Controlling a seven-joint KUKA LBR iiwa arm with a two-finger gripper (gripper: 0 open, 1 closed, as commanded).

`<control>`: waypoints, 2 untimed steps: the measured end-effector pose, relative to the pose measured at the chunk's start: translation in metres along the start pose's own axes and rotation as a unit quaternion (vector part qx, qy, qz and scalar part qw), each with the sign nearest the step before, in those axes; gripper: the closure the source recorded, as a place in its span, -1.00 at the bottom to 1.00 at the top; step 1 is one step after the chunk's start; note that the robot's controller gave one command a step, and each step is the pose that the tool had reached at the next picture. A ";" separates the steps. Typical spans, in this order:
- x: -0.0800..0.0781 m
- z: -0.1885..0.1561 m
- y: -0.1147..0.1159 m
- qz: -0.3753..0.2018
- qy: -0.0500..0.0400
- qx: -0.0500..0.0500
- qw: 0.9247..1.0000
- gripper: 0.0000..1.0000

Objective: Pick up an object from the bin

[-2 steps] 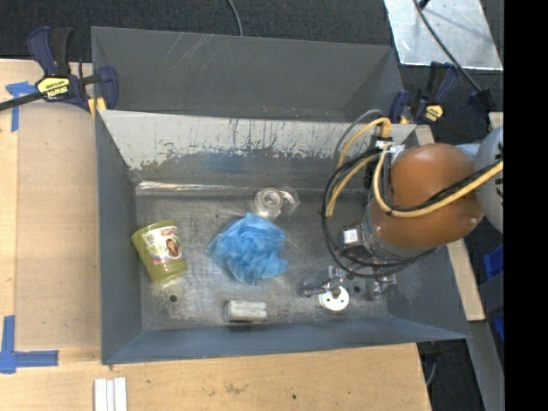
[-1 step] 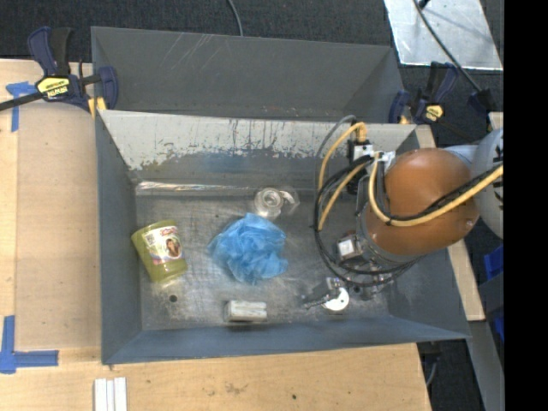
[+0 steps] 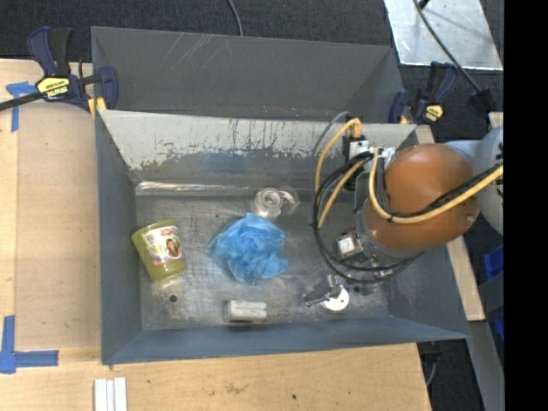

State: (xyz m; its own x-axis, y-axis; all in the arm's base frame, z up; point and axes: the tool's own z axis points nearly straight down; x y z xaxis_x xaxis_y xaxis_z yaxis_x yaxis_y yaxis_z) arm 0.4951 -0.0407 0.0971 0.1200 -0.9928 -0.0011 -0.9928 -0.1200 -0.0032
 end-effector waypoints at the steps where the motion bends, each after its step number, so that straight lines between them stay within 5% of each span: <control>1: -0.030 -0.007 0.000 -0.039 -0.001 0.000 0.999 -1.00; 2: 0.026 0.008 -0.015 -0.001 0.000 0.000 1.000 -1.00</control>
Offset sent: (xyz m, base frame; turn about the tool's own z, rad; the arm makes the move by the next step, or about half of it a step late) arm 0.0276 -0.0503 -0.0160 0.0315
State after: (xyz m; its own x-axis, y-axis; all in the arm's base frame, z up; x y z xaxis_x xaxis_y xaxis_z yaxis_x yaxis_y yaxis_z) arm 0.5135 -0.0646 0.0895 0.1218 -0.9926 -0.0018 -0.9925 -0.1218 -0.0028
